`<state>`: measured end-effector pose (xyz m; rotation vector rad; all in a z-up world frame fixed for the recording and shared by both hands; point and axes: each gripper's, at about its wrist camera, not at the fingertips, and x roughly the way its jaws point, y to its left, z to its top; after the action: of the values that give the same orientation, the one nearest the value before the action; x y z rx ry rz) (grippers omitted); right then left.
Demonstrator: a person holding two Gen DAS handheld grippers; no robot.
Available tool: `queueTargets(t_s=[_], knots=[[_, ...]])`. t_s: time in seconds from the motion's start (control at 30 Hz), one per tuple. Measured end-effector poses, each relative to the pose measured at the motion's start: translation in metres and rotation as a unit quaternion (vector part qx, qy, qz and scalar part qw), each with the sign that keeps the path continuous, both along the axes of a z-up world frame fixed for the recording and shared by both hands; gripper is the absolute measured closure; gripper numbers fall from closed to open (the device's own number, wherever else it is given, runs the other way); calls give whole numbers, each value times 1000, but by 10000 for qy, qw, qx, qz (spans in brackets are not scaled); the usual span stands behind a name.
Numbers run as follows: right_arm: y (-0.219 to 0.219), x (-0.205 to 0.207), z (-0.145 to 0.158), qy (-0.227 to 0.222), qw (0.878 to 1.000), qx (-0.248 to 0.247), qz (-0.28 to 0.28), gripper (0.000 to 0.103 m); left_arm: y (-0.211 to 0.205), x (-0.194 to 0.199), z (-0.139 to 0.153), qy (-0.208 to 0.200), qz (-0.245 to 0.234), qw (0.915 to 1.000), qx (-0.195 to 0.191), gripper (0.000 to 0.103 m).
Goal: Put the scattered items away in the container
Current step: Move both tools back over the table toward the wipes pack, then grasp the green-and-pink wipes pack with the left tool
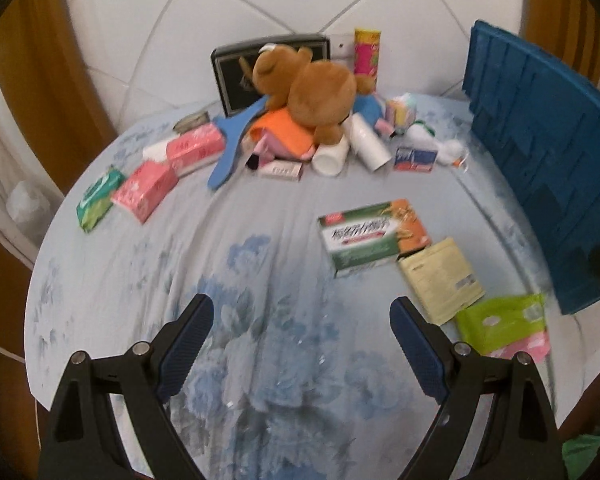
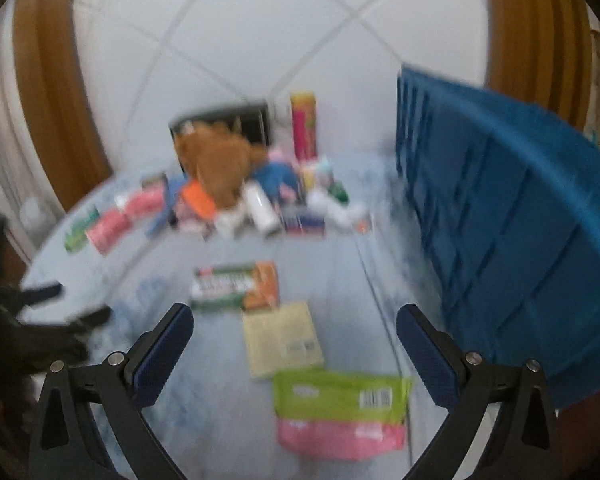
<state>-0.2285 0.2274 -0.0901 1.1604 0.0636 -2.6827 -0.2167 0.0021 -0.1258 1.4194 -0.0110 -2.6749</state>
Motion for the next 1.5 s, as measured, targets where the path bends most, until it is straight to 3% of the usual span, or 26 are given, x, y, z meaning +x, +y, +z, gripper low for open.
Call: queueTargets(t_s=[0.17, 0.23, 0.27, 0.3, 0.4, 0.57, 0.67, 0.87, 1.2, 1.3, 1.5], knots=[[18, 1, -56, -677, 9975, 188, -47, 2, 5, 5, -20, -133, 95, 9999, -6, 12], [36, 7, -78, -960, 9951, 210, -89, 15, 13, 6, -27, -166, 134, 9998, -19, 12], [45, 10, -88, -1095, 9937, 221, -105, 30, 19, 7, -32, -189, 160, 9997, -22, 12], [54, 12, -96, -1202, 9924, 247, -118, 38, 26, 8, -36, -211, 185, 9996, -19, 12], [78, 18, -120, -1398, 9892, 419, -117, 50, 46, 13, -46, -252, 232, 9994, 57, 12], [97, 27, -142, -1576, 9836, 875, 17, 61, 78, 21, -73, -477, 159, 9985, 205, 12], [97, 31, -152, -1692, 9828, 729, 162, 61, 88, 24, -85, -645, 91, 9977, 185, 12], [32, 19, -150, -1698, 9831, 265, 634, 60, 67, 13, -85, -617, 63, 9981, -14, 12], [-79, -5, -148, -1676, 9744, -450, 1430, 60, -38, 2, -72, -407, 620, 9969, -265, 12], [-112, -21, -145, -1593, 9742, -429, 1539, 60, -64, 5, -73, -412, 744, 9962, -184, 12], [-105, -26, -128, -1358, 9831, -267, 1198, 58, -67, 15, -87, -590, 495, 9967, 256, 12]])
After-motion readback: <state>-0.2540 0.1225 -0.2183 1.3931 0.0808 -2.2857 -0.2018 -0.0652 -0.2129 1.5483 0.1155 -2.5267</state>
